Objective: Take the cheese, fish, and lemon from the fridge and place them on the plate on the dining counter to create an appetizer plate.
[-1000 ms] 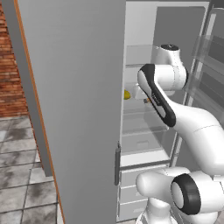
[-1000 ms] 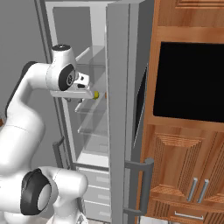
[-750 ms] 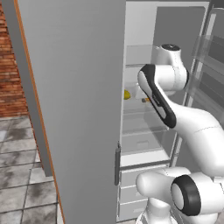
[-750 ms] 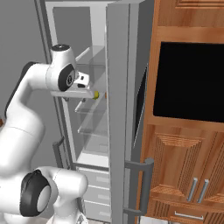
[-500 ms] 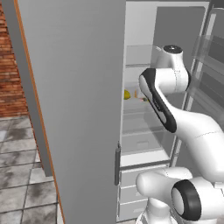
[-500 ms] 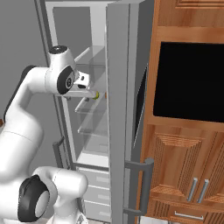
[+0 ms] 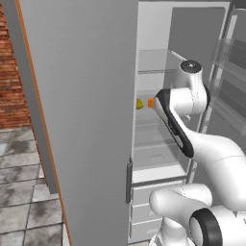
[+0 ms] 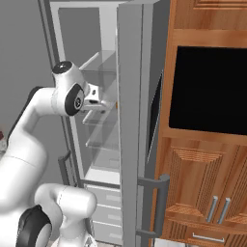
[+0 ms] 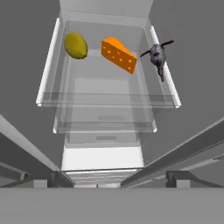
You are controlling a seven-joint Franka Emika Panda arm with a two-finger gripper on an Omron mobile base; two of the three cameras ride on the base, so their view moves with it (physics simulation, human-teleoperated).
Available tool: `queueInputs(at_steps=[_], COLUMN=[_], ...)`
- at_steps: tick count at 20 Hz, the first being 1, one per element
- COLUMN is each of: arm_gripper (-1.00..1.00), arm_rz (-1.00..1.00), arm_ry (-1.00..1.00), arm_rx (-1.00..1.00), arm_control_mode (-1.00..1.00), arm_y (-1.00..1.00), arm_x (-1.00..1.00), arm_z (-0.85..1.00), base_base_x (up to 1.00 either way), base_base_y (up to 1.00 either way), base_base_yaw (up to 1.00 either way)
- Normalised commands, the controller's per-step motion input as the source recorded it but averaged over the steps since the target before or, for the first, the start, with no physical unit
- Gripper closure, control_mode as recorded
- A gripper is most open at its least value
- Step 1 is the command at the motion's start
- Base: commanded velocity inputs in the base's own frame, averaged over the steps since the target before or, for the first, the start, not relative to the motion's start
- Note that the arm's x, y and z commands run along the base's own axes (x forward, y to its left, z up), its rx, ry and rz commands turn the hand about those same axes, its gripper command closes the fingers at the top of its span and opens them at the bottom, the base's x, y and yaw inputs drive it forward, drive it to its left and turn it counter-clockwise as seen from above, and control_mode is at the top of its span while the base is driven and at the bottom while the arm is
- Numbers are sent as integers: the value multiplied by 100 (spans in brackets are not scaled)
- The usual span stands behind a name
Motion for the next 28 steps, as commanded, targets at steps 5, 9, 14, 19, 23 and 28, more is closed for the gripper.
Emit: queueInputs(at_steps=[5, 9, 14, 19, 23, 28], arm_gripper=[-100, -100, -100, -100, -100, -100], arm_rz=[0, 1, 0, 0, 2, 2], arm_ry=[-3, 0, -1, 0, 0, 0], arm_rx=[0, 0, 0, 0, 0, 0], arm_control_mode=[-100, -100, -100, -100, -100, -100], arm_y=[-29, -21, -9, -3, -1, -7], arm_x=[43, 59, 50, 46, 40, 35], arm_z=[-8, -9, -9, -15, -26, -25], base_base_x=[0, 0, 0, 0, 0, 0], base_base_y=[0, 0, 0, 0, 0, 0], base_base_yaw=[0, 0, 0, 0, 0, 0])
